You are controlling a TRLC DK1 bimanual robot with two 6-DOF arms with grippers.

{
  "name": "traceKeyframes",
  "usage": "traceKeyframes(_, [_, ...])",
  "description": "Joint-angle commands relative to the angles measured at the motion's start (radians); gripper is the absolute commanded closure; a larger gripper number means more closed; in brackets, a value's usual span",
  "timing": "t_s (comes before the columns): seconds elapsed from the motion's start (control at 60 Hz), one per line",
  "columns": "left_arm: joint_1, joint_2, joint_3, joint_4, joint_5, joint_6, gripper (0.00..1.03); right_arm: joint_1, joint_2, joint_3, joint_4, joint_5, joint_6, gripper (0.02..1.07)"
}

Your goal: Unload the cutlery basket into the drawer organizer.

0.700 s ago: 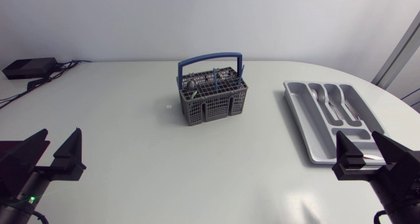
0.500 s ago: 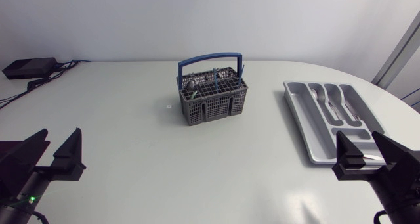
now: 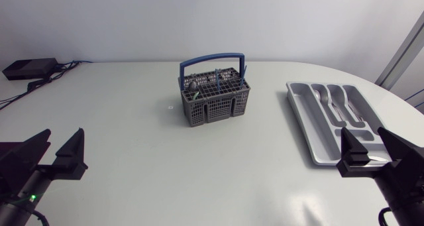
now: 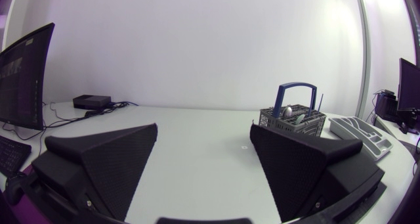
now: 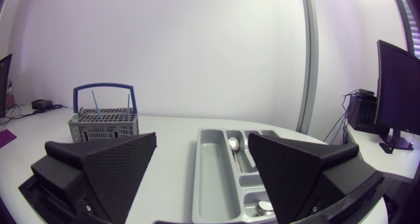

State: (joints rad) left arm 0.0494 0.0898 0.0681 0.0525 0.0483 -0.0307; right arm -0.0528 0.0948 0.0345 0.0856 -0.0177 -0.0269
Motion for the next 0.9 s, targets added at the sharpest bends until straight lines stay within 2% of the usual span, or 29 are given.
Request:
traceKeyframes(0.0, [-0.020, 0.126, 0.101, 0.043, 0.007, -0.029, 0.06, 0.010, 0.137, 0.061, 0.055, 0.007, -0.005, 0.07])
traceKeyframes(0.133, [-0.068, 0.335, 0.233, 0.058, 0.007, -0.044, 0.06, 0.019, 0.322, 0.153, 0.102, 0.009, -0.001, 0.07])
traceKeyframes(0.233, [-0.109, 0.516, 0.338, 0.056, -0.001, -0.054, 0.10, 0.061, 0.427, 0.219, 0.114, 0.030, -0.001, 0.07])
traceKeyframes(0.383, [-0.160, 0.763, 0.476, 0.040, -0.050, -0.048, 0.12, 0.082, 0.609, 0.298, 0.111, 0.053, -0.001, 0.07])
traceKeyframes(0.55, [-0.209, 0.973, 0.644, -0.092, -0.070, -0.057, 0.12, 0.085, 0.766, 0.403, -0.015, 0.047, -0.004, 0.07])
traceKeyframes(0.683, [-0.215, 1.179, 0.822, -0.232, -0.067, -0.061, 0.12, 0.087, 0.875, 0.492, -0.126, 0.024, -0.008, 0.07])
traceKeyframes(0.883, [-0.292, 1.392, 0.998, -0.255, -0.067, 0.009, 0.12, 0.125, 0.942, 0.539, -0.149, -0.002, -0.011, 0.07])
